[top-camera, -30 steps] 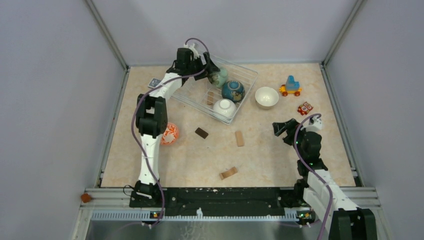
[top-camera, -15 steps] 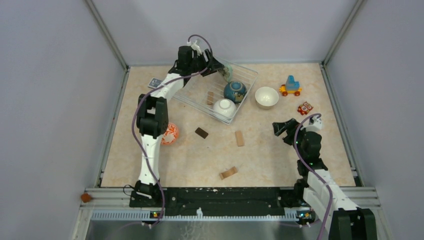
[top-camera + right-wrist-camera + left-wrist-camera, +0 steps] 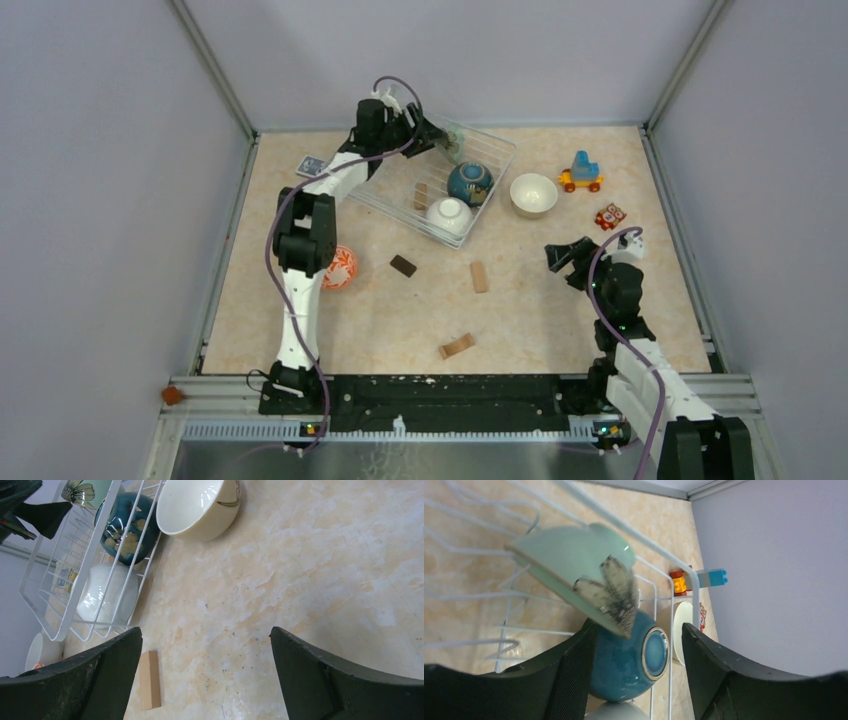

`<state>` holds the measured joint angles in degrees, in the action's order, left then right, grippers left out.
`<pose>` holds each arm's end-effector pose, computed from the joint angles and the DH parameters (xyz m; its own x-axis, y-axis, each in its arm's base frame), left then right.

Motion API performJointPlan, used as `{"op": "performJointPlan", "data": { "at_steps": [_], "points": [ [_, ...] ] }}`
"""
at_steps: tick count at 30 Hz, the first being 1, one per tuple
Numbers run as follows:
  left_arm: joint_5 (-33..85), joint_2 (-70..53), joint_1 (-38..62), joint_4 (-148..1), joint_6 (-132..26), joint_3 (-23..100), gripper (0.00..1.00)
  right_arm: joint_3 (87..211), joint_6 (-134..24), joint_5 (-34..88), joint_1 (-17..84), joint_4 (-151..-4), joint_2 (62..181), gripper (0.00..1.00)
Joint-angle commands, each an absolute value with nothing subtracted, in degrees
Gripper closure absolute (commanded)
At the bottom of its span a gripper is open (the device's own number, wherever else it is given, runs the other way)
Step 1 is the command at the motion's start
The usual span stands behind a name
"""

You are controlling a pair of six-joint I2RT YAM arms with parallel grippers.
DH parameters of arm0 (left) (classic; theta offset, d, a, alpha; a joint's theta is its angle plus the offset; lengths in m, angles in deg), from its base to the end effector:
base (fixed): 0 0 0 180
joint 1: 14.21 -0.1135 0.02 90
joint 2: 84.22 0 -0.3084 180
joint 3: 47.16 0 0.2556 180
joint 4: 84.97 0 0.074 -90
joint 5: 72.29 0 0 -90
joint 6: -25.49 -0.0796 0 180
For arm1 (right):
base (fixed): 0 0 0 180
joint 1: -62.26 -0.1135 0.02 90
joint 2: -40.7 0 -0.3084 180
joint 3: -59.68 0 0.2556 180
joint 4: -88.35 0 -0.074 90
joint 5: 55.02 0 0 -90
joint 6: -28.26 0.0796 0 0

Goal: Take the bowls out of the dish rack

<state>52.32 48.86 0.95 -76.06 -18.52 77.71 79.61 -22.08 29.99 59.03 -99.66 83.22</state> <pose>0.5837 -0.2050 0.2612 -0.7290 -0.4158 -0.5437 0.3092 0.5087 -0.8035 0.1764 0.0169 0.1852 -0.2830 0.6209 -0.7311 0.0525 0.7711 0.6345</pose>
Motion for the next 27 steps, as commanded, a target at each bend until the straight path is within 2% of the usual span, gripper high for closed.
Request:
{"op": "performJointPlan", "data": {
  "at_steps": [1,6,8,12,19,23,27],
  "points": [
    [49.79,47.55,1.83,-82.99,-13.78,71.88,0.33,80.11,-22.18,30.15,59.42,-102.16,83.23,0.02],
    [44.8,45.17,2.31,-86.01,-11.21,66.01,0.3,80.12,-22.1,30.16,59.4,-102.02,83.28,0.02],
    [44.01,44.86,2.31,-89.95,-8.76,63.92,0.33,80.13,-22.17,30.14,59.43,-102.07,83.23,0.02],
    [44.8,46.82,2.4,-93.09,-6.16,65.28,0.38,80.12,-22.16,30.13,59.39,-102.14,83.21,0.02],
    [43.32,48.08,2.49,-95.67,-5.37,67.15,0.35,80.12,-22.18,30.15,59.36,-102.14,83.3,0.02],
    [42.88,49.83,2.49,-95.94,-4.5,69.25,0.39,80.11,-22.19,30.08,59.44,-102.31,83.49,0.02],
    [43.13,52.04,2.65,-97.17,-4.7,72.07,0.48,80.12,-22.14,30.06,59.43,-102.33,83.49,0.03]
  ]
}}
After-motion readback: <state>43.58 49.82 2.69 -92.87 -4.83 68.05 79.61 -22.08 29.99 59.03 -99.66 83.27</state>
